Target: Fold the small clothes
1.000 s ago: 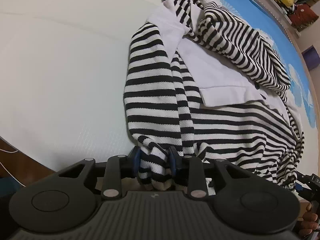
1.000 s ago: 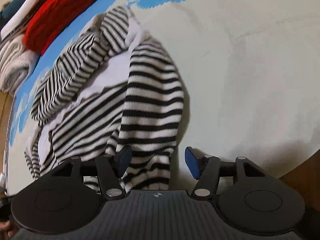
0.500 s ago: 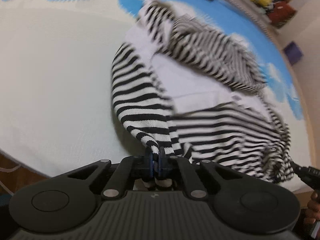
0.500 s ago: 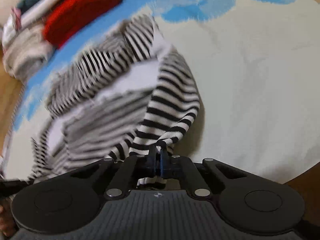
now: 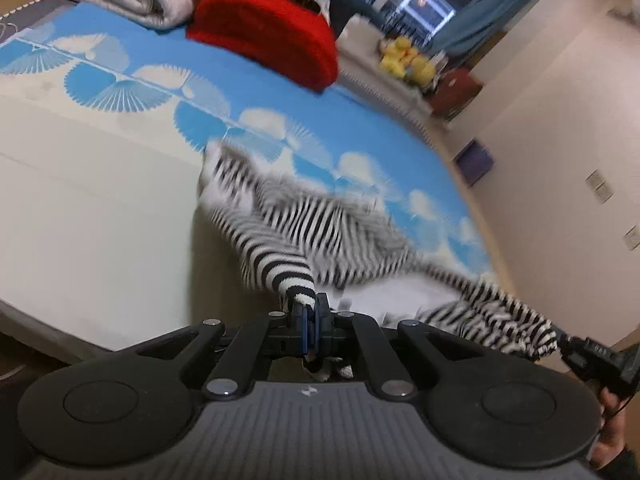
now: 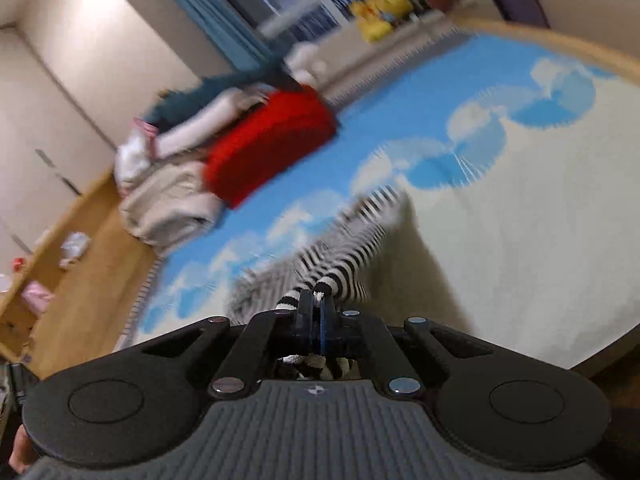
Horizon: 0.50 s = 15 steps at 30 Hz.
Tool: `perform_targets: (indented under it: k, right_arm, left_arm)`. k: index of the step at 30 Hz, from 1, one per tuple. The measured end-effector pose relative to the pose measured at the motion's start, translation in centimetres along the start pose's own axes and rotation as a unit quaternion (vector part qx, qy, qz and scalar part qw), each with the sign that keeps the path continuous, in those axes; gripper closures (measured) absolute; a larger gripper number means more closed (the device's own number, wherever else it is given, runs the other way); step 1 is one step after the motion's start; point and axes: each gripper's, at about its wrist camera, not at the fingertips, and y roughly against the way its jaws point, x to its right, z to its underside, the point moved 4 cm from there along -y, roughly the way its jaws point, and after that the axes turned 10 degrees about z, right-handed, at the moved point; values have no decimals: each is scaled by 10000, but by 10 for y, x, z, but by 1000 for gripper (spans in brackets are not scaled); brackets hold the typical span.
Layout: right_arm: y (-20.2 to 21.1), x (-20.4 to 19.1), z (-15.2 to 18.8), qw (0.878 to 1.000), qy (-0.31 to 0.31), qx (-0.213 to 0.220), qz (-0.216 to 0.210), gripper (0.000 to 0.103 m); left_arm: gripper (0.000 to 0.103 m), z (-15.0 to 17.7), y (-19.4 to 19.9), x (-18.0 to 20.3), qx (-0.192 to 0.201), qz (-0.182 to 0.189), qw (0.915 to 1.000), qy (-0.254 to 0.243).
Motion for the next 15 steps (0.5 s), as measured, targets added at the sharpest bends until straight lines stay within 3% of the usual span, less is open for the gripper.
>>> perform_targets:
  k: [3,6,11,15]
  right_arm:
    - [30,-3,-3,9995,-163,221,-169,101]
    - [24,-2,-12,9993,-196,309,-56,101]
    - [-48,-5,-40,9989,-101,296,348,101]
    - [-138,-1,-72,9955,9,191,930,101]
  left_arm:
    - [100,2,2,7,47,49,9999,82]
    - [100,-12,-19,2,56,-72,9999,78]
    - [100,-62,-94,-34,47,-425,9985,338]
    - [100,-106,-166,-81,-51,-840,9955,434]
